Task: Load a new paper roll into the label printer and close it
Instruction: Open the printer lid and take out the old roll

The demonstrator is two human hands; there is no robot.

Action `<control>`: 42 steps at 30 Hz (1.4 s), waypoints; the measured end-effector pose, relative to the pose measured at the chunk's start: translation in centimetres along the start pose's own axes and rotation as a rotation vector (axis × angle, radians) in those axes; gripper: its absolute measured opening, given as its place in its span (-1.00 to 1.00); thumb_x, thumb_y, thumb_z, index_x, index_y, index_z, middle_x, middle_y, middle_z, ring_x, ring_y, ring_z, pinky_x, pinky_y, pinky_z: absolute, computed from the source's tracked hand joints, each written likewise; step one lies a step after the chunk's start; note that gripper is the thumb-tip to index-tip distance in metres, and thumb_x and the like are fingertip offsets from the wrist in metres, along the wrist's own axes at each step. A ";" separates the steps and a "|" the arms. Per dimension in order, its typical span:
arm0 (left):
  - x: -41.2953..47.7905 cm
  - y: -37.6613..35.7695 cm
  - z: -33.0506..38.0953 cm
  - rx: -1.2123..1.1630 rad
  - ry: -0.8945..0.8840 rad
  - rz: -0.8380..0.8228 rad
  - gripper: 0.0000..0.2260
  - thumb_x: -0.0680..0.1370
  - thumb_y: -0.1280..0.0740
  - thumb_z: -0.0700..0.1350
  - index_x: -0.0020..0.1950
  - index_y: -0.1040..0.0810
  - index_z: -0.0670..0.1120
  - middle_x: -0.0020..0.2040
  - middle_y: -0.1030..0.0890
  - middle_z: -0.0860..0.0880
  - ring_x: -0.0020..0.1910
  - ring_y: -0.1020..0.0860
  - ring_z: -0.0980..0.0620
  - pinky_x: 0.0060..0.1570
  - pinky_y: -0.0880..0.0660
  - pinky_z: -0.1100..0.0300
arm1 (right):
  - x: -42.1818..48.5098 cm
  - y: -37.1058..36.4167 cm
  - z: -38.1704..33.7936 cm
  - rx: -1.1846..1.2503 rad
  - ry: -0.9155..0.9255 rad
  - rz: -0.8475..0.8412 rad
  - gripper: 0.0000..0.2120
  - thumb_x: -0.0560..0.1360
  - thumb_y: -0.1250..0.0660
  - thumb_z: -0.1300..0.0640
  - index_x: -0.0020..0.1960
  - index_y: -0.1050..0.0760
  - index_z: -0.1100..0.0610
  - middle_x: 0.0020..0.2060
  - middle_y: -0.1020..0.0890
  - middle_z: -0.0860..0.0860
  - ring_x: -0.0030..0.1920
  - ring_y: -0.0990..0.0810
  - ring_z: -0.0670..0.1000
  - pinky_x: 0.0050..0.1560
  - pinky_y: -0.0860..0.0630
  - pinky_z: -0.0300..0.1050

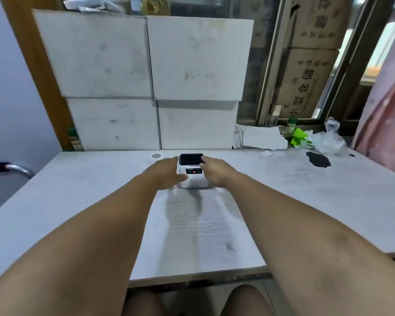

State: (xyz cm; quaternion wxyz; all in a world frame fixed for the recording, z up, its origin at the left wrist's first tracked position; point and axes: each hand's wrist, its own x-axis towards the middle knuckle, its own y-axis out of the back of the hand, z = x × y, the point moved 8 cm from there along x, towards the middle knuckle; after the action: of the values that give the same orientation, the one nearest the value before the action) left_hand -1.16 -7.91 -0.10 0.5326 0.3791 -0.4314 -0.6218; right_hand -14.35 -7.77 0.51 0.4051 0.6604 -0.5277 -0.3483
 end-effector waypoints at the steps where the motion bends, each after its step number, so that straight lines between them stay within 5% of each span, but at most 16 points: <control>1: 0.0 -0.3 0.0 -0.058 0.008 0.000 -0.52 0.57 -0.26 0.07 0.39 -0.30 -0.15 0.18 -0.52 -0.16 0.27 -0.46 -0.15 0.17 -0.38 0.05 | 0.2 -0.2 0.4 0.039 -0.023 0.018 -0.65 0.65 0.03 0.18 0.32 -0.35 0.29 0.29 -0.47 0.21 0.29 -0.42 0.21 0.19 -0.35 -0.03; 5: 0.9 -1.7 -1.3 -0.370 0.106 0.082 -0.48 0.59 -0.21 0.09 0.48 -0.25 -0.12 0.45 -0.39 -0.10 0.41 -0.36 -0.10 0.22 -0.30 0.15 | 0.6 -0.9 1.9 0.158 -0.060 0.111 -0.66 0.62 -0.01 0.26 0.29 -0.43 0.34 0.28 -0.51 0.23 0.28 -0.45 0.25 0.25 -0.37 -0.01; 8: 1.7 -3.2 -2.6 -0.619 0.183 0.150 -0.57 0.61 -0.18 0.05 0.42 -0.34 -0.12 0.44 -0.40 -0.06 0.40 -0.37 -0.08 0.23 -0.28 0.15 | 1.4 -1.5 3.2 0.325 -0.116 0.204 -0.69 0.50 -0.06 0.32 0.07 -0.54 0.33 0.06 -0.63 0.26 0.12 -0.56 0.29 0.09 -0.53 0.15; 11: 2.0 -4.1 -2.6 -0.803 0.172 0.204 -0.83 0.60 -0.19 -0.03 0.10 -0.52 -0.03 0.10 -0.58 0.00 0.13 -0.50 -0.07 -0.01 -0.32 0.20 | 1.6 -2.1 4.3 0.527 -0.193 0.271 -0.66 0.47 -0.06 0.32 0.01 -0.60 0.27 0.00 -0.66 0.22 0.07 -0.59 0.24 0.06 -0.58 0.15; 13: 2.3 -4.5 -2.4 -0.924 0.162 0.236 -0.77 0.60 -0.20 -0.08 -0.27 -0.36 0.00 -0.27 -0.45 0.06 -0.19 -0.42 0.01 -0.23 -0.27 0.22 | 1.9 -2.2 5.1 0.633 -0.246 0.319 -0.70 0.52 -0.11 0.31 0.07 -0.59 0.31 0.09 -0.64 0.25 0.16 -0.56 0.23 0.17 -0.52 0.14; 14: 2.5 -4.8 -2.5 -0.973 0.167 0.253 -0.72 0.60 -0.20 -0.10 -0.30 -0.29 -0.06 -0.30 -0.38 0.04 -0.25 -0.36 0.04 -0.27 -0.24 0.21 | 2.1 -2.4 5.5 0.673 -0.270 0.332 -0.72 0.53 -0.14 0.29 0.08 -0.59 0.31 0.12 -0.64 0.23 0.18 -0.56 0.22 0.21 -0.51 0.13; 18: 2.8 -5.1 -2.9 -1.023 0.143 0.336 -0.72 0.58 -0.20 -0.04 -0.17 -0.32 -0.25 -0.22 -0.37 -0.08 -0.21 -0.34 0.03 -0.20 -0.23 0.14 | 3.3 -3.8 6.9 0.731 -0.304 0.367 -0.73 0.53 -0.20 0.20 0.07 -0.66 0.13 0.04 -0.70 0.04 0.08 -0.61 0.05 0.16 -0.55 -0.03; 22: 3.1 -5.4 -3.2 -0.970 0.131 0.357 -0.81 0.55 -0.23 -0.05 -0.24 -0.42 -0.07 -0.29 -0.47 0.07 -0.28 -0.41 0.12 -0.23 -0.30 0.27 | 3.6 -4.2 6.9 0.658 -0.271 0.436 -0.74 0.56 -0.18 0.18 0.07 -0.65 0.14 0.02 -0.70 0.04 -0.02 -0.58 -0.01 0.02 -0.49 -0.18; 25: 2.8 -5.3 -3.1 -0.843 0.133 0.384 -0.86 0.55 -0.23 -0.08 -0.01 -0.58 0.06 -0.27 -0.56 0.13 -0.26 -0.48 0.20 -0.32 -0.33 0.45 | 3.9 -4.4 6.8 0.646 -0.271 0.437 -0.73 0.55 -0.18 0.17 0.06 -0.65 0.11 0.01 -0.70 0.03 0.03 -0.61 0.03 0.04 -0.51 -0.14; 28: 2.5 -5.1 -3.1 -0.806 0.138 0.410 -0.87 0.55 -0.24 -0.08 0.01 -0.57 0.04 -0.39 -0.45 0.13 -0.34 -0.42 0.18 -0.40 -0.30 0.53 | 3.9 -4.4 6.9 0.659 -0.278 0.425 -0.74 0.55 -0.19 0.17 0.05 -0.66 0.10 -0.02 -0.71 0.02 -0.03 -0.60 0.01 0.03 -0.53 -0.13; 31: 2.3 -5.1 -3.1 -0.854 0.136 0.408 -0.84 0.55 -0.25 -0.09 0.06 -0.58 0.02 -0.31 -0.52 0.16 -0.27 -0.47 0.23 -0.37 -0.31 0.57 | 4.0 -4.6 7.1 0.691 -0.266 0.416 -0.74 0.55 -0.21 0.15 0.08 -0.65 0.10 0.01 -0.71 0.01 0.03 -0.62 0.02 0.11 -0.56 -0.06; 36: 1.6 -4.9 -3.8 -1.011 0.224 0.455 -0.78 0.58 -0.25 -0.11 0.20 -0.54 -0.04 0.01 -0.58 0.11 0.05 -0.53 0.14 0.01 -0.44 0.27 | 3.5 -4.8 7.2 0.743 -0.263 0.399 -0.76 0.51 -0.25 0.17 0.07 -0.66 0.09 -0.05 -0.70 -0.04 0.00 -0.64 -0.02 0.11 -0.59 -0.05; 39: 1.7 -5.0 -4.5 -1.064 0.265 0.476 -0.85 0.57 -0.27 -0.12 0.11 -0.52 -0.07 -0.09 -0.55 0.15 0.01 -0.51 0.10 0.01 -0.44 0.20 | 3.3 -4.7 7.3 0.772 -0.260 0.378 -0.77 0.49 -0.25 0.20 0.01 -0.66 0.07 -0.11 -0.68 -0.06 -0.03 -0.64 -0.03 0.04 -0.60 -0.11; 42: 2.0 -5.1 -4.3 -1.055 0.227 0.477 -0.78 0.55 -0.30 -0.14 0.19 -0.48 -0.12 0.07 -0.54 0.05 0.08 -0.48 0.10 0.03 -0.38 0.25 | 3.3 -4.7 6.9 0.753 -0.215 0.343 -0.77 0.51 -0.23 0.19 0.04 -0.64 0.05 -0.08 -0.67 -0.05 0.00 -0.62 -0.03 -0.01 -0.53 -0.23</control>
State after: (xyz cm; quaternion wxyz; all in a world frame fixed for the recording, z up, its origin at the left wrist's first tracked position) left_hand 0.80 -10.16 -6.41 0.8172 0.0196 -0.0774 -0.5708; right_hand -17.87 -11.60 -6.80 0.1305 0.6250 -0.7593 -0.1258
